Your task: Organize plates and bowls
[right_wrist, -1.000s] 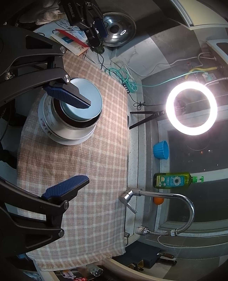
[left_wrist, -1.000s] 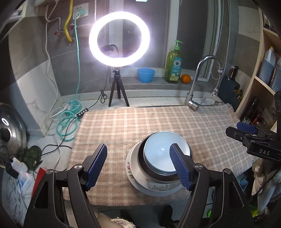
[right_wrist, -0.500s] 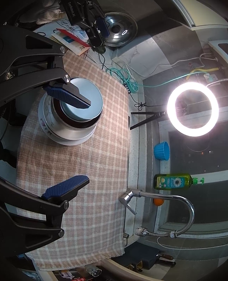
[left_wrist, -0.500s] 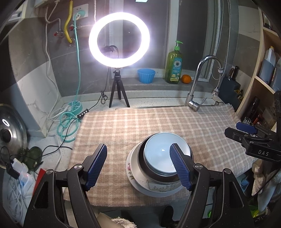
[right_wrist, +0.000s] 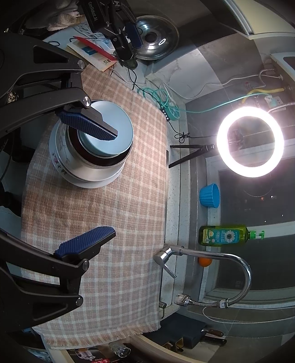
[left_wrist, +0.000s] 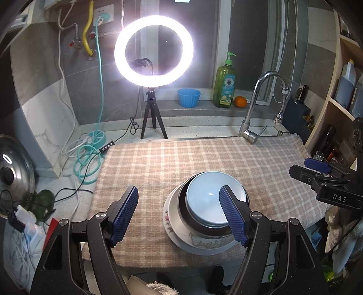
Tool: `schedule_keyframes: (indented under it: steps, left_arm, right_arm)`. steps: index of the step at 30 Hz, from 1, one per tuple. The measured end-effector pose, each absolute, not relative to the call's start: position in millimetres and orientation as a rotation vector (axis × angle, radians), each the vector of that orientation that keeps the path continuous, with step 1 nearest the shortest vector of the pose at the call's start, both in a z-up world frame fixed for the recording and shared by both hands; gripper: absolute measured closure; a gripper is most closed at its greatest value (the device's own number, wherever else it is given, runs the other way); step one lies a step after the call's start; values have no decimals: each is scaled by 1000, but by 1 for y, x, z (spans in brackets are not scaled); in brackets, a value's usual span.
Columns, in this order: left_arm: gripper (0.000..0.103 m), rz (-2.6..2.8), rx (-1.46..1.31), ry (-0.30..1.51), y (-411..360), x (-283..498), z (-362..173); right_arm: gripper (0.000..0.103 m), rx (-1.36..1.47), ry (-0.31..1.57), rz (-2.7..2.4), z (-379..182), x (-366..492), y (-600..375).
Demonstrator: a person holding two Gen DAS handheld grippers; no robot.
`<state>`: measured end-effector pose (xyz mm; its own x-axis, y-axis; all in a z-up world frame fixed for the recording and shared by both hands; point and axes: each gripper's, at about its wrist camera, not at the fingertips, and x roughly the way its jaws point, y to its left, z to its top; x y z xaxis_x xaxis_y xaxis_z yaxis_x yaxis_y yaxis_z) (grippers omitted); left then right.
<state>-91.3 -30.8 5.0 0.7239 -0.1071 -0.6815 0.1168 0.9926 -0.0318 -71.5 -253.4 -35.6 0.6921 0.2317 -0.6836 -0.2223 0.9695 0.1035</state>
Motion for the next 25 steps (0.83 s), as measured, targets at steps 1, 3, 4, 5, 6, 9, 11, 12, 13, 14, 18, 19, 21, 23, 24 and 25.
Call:
schedule_keyframes:
  steps: [1,3,4,5,6,9,11,12,13,14,18,19,21,23,24,25]
  left_arm:
    - [29,-124,14,751,-32,-91,5]
    - [29,-125,14,748,-32,-91,5]
    - [29,-124,15,748,-32,-91,5]
    - [29,-124,13,749,-31,-90,5]
    - [29,-124,12,750,-32,-90,4]
    - [29,-125,15,750,-32,-91,5]
    - [29,-124,15,752,-33,-91,5]
    - [29,-125,15,752,-33,-91,5]
    - [29,-126,16,752,-33,-91,5]
    - [29,-126,20,752,-34,-91,5]
    - [29,-131,24,749,-36,-90,5]
    - [29,-134,25,749,-38,-90,5]
    - [29,-138,27,748,-39,-90,5]
    - [29,-140,35,748,-40,-90,5]
    - [29,-140,36,748,-40,-90,4]
    - [29,-139,33,748,-40,-90,5]
  right_arm:
    - [22,14,767,252,-36,-71,-253]
    - [22,16,767,252,-35,-71,-253]
    - [22,15,767,252,-35,-72,-253]
    - [22,15,769,253,-35,-71,-253]
    - [22,14,769,253,-35,-72,-253]
    - [22,13,772,252,-37,-72,-253]
    - [22,14,773,253,-37,-72,-253]
    - [22,15,774,254,-37,-72,-253]
    - [22,15,779,252,-37,-71,-253]
    - [22,13,779,250,-37,-71,-253]
    - [22,5,776,250,-37,-72,-253]
    - [22,4,776,250,-37,-72,-253]
    - [22,5,776,252,-38,-70,-253]
    - [22,10,777,250,-39,-69,-255]
    - [22,12,779,250,-41,-68,-256]
    - [22,15,782,249,-42,-66,-258]
